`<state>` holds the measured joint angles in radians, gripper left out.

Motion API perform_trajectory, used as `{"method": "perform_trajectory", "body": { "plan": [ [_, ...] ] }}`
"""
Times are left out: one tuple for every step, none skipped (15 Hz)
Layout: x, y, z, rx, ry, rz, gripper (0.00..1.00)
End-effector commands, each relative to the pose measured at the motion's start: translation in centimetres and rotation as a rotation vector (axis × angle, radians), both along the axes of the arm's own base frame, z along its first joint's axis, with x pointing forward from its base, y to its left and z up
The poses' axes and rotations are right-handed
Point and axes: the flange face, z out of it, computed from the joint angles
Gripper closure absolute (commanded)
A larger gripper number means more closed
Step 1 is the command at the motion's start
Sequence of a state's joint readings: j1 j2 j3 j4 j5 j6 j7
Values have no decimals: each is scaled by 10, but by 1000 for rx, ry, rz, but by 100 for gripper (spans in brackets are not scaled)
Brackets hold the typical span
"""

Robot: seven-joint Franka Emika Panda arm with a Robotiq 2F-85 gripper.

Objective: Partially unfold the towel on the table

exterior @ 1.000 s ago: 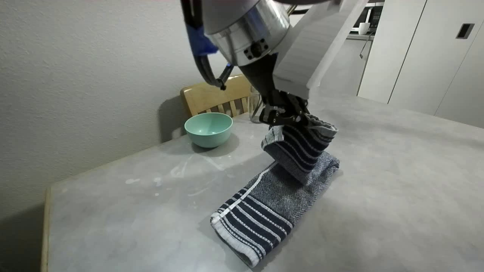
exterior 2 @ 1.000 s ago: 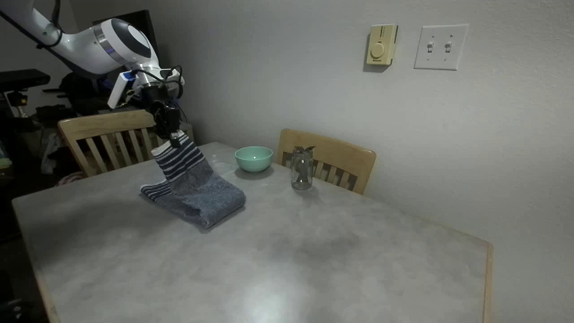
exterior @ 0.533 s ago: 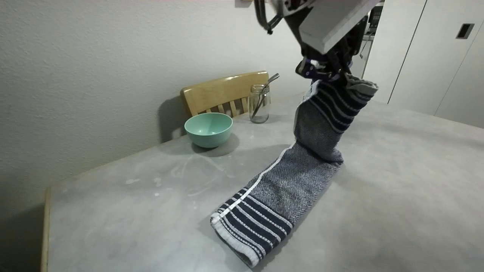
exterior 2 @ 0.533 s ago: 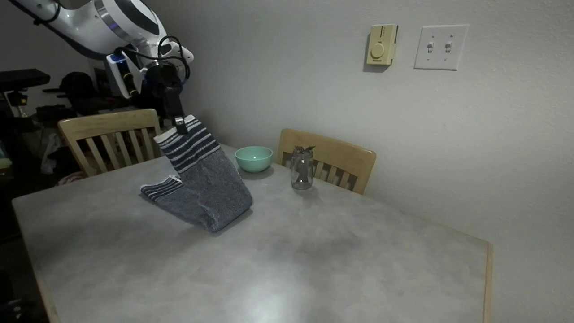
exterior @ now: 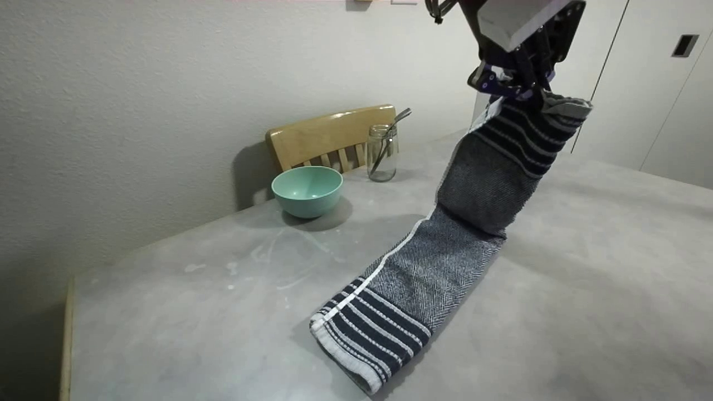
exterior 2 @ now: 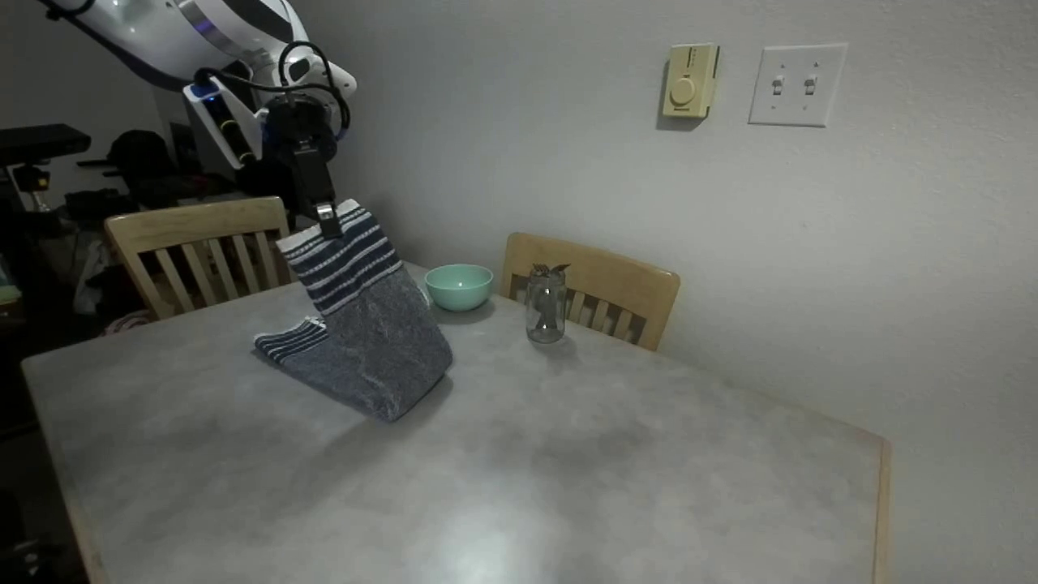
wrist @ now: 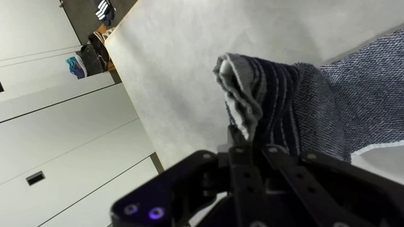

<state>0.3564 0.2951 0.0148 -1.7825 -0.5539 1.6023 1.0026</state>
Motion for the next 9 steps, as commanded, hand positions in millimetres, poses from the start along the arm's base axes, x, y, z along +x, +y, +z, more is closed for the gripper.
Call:
{"method": "perform_trajectory", "body": {
  "plan": [
    [0, 1, 0, 0, 1, 0, 94],
    [1, 0, -2, -4, 9, 0, 98],
    [3, -3, -4, -6, 11, -19, 98],
    [5, -9, -7, -9, 9, -52, 98],
    [6, -15, -7, -19, -1, -85, 98],
    [8, -24, -9, -36, -27, -124, 98],
    [8, -33, -10, -48, -43, -165, 98],
    [8, -46, -10, -60, -57, -216, 98],
    [7, -59, -11, -71, -70, -263, 98]
  ]
}}
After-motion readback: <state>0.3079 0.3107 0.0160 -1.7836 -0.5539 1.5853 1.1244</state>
